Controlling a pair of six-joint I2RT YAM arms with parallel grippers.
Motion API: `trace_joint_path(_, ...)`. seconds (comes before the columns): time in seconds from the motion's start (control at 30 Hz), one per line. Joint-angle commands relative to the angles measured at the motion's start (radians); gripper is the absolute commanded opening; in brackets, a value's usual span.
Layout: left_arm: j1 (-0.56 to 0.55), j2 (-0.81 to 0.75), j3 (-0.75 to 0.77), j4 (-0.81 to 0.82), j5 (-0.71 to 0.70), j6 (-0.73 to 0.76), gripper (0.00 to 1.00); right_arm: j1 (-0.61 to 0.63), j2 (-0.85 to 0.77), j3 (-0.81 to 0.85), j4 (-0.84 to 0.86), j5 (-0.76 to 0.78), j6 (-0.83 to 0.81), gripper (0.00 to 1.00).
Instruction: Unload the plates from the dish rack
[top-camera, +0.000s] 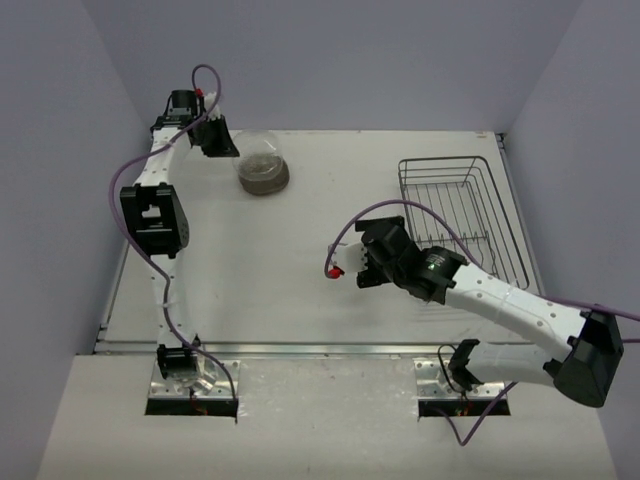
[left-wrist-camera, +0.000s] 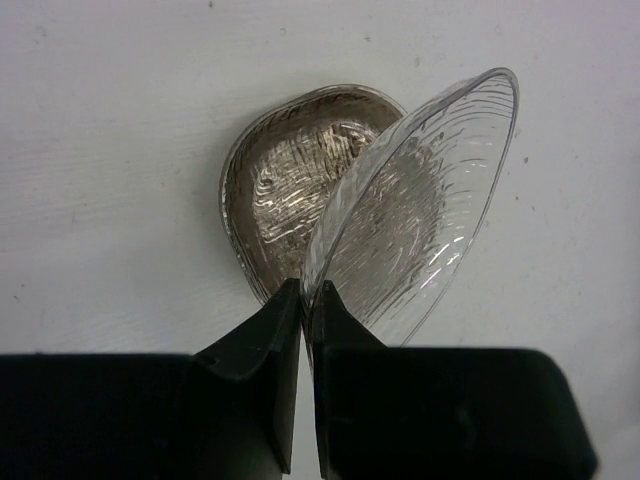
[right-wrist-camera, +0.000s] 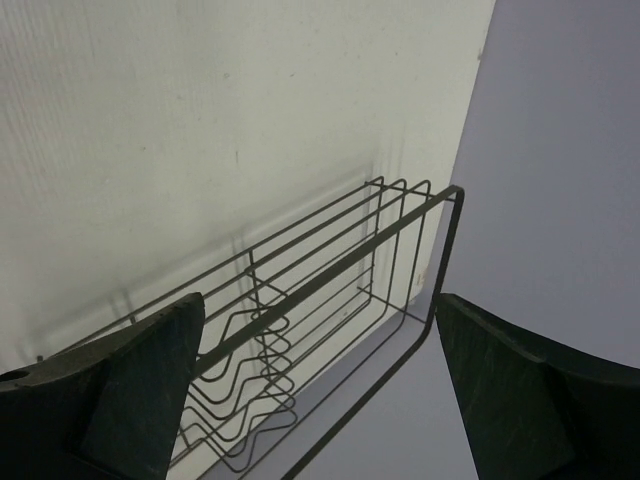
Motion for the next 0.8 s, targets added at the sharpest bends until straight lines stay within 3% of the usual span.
trace_joint_path(0.0, 0.021, 0.06, 0.073, -0.002, 0.081, -0.001, 0.06, -0.025, 0.024, 0.084, -0.127, -0.07, 0.167, 0.99)
trace_joint_path(0.27, 0.028, 0.134, 0.114, 0.012, 0.129, -0.015, 0.08, -0.033, 0.046, 0.099, -0.149, -0.091, 0.189, 0.99)
trace_joint_path(0.37, 0.029, 0.153, 0.113, 0.011, 0.129, -0.014, 0.13, -0.037, 0.057, 0.128, -0.158, -0.098, 0.204, 0.99)
trace_joint_path(0.57, 0.035, 0.153, 0.111, 0.022, 0.129, -0.021, 0.49, -0.067, 0.079, 0.212, -0.187, -0.138, 0.267, 0.99)
trace_joint_path(0.77, 0.04, 0.05, 0.153, 0.023, 0.138, -0.029, 0.67, -0.169, 0.102, 0.336, -0.208, -0.212, 0.383, 0.99)
